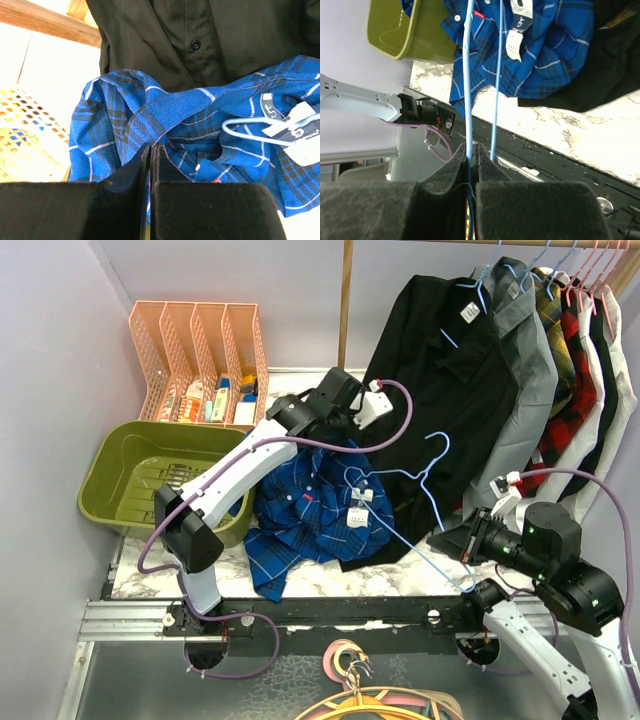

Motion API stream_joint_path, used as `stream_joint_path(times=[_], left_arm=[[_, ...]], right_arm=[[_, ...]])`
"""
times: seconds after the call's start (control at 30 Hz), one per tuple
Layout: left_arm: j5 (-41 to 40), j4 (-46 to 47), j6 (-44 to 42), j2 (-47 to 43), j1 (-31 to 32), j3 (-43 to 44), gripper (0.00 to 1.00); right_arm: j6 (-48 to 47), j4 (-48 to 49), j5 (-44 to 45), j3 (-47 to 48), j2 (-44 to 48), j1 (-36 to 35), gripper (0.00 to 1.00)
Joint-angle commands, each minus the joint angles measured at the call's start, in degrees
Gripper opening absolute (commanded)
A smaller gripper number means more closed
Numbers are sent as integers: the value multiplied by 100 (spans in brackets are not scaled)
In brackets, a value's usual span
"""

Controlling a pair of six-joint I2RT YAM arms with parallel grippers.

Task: Place the shirt on the hanger

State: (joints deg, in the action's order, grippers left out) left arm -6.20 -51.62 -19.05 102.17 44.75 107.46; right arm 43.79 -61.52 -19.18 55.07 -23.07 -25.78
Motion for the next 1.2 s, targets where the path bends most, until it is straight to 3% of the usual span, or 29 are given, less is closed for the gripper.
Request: stream_joint_path(times=[0.0, 0.33, 0.7, 1.0, 1.17], left_arm=[[279, -107, -34, -126, 24, 107, 0], [867, -310, 73, -72, 23, 641, 0], [2373, -730, 149, -134, 22, 991, 0], [2391, -822, 127, -187, 22, 1696, 0], [2469, -751, 166, -275, 21, 1776, 0]], right_arm=[[95, 898, -423, -40, -67, 30, 1], [-141, 2172, -110, -294, -729, 34, 1], [-215, 2637, 439, -495, -991, 30, 1], [-240, 2448, 1160, -70, -1187, 36, 1], [-15, 2803, 1254, -218, -1018, 29, 1]])
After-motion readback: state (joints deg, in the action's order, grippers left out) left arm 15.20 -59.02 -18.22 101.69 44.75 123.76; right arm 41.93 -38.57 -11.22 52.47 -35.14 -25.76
